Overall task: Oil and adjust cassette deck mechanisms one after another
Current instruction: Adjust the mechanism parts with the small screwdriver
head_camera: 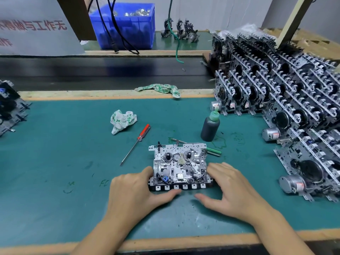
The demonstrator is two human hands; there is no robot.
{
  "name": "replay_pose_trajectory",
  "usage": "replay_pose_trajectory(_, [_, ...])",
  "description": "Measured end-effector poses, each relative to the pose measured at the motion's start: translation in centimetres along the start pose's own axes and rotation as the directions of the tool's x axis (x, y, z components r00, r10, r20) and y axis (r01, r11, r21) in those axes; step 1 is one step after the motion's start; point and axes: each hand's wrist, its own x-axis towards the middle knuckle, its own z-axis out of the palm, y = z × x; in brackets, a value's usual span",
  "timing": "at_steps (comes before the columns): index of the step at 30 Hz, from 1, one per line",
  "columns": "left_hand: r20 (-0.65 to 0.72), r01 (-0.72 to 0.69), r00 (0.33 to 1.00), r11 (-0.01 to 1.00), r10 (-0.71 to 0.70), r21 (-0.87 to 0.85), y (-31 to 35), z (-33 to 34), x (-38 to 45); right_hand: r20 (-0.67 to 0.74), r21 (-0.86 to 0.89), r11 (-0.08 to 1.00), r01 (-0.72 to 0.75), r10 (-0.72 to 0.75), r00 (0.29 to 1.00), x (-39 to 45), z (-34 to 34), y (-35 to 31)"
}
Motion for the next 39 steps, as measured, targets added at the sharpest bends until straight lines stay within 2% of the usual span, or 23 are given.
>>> replay_pose_trajectory(5, [-0.008,0.077,0.997,0.997,-0.077,-0.029,0.3,-0.1,-0.1,-0.009,-0.006,1.0,0.012,-0.012,1.0,0.0,0.0,0.1])
replay_pose_trajectory(11, [-0.02,0.104,0.994,0.991,-0.105,-0.082,0.2,-0.1,0.0,-0.013,-0.009,1.0,0.019,-0.019,1.0,-0.1,0.0,0.2])
replay_pose_trajectory(16, [0.069,0.041,0.997,0.996,-0.036,-0.084,-0.1,-0.2,0.2,-0.143,-0.086,0.996,-0.009,-0.003,0.99,0.0,0.4,-0.5])
replay_pose_trajectory(21, [0.005,0.024,1.0,0.998,-0.024,-0.063,0.1,-0.2,0.2,-0.141,-0.107,0.994,0.007,-0.022,0.99,0.1,0.4,-0.4])
replay_pose_trajectory(25, [-0.049,-0.085,0.996,0.991,0.08,-0.106,0.0,-0.2,0.0,-0.21,-0.127,0.988,-0.093,0.065,0.975,0.3,0.6,-1.0])
replay_pose_trajectory(27, [-0.077,-0.081,0.994,0.99,0.073,-0.114,-0.1,-0.2,0.0,-0.223,-0.138,0.983,-0.118,0.085,0.971,0.3,0.8,-1.1])
replay_pose_trajectory(30, [-0.048,-0.025,0.999,0.995,0.02,-0.096,-0.1,-0.1,0.0,-0.161,-0.115,0.993,-0.04,0.021,0.987,0.2,0.4,-0.8])
replay_pose_trajectory(34, [-0.073,-0.029,0.997,0.992,0.02,-0.12,-0.3,-0.2,0.0,-0.151,-0.151,0.988,0.019,-0.042,0.988,0.3,0.0,-0.6])
replay_pose_trajectory(37, [-0.085,0.013,0.996,0.991,-0.025,-0.131,-0.3,0.1,0.0,-0.076,-0.044,0.995,-0.087,0.084,0.994,0.6,-0.2,-0.4])
replay_pose_trajectory(38, [-0.078,0.048,0.995,0.99,-0.058,-0.131,-0.2,0.1,0.0,-0.102,0.03,0.987,-0.156,0.159,0.982,0.9,-0.4,-0.3])
replay_pose_trajectory(39, [-0.063,0.087,0.993,0.988,-0.096,-0.124,-0.2,0.2,0.0,-0.198,0.137,0.966,-0.218,0.242,0.95,1.4,-0.7,-0.2])
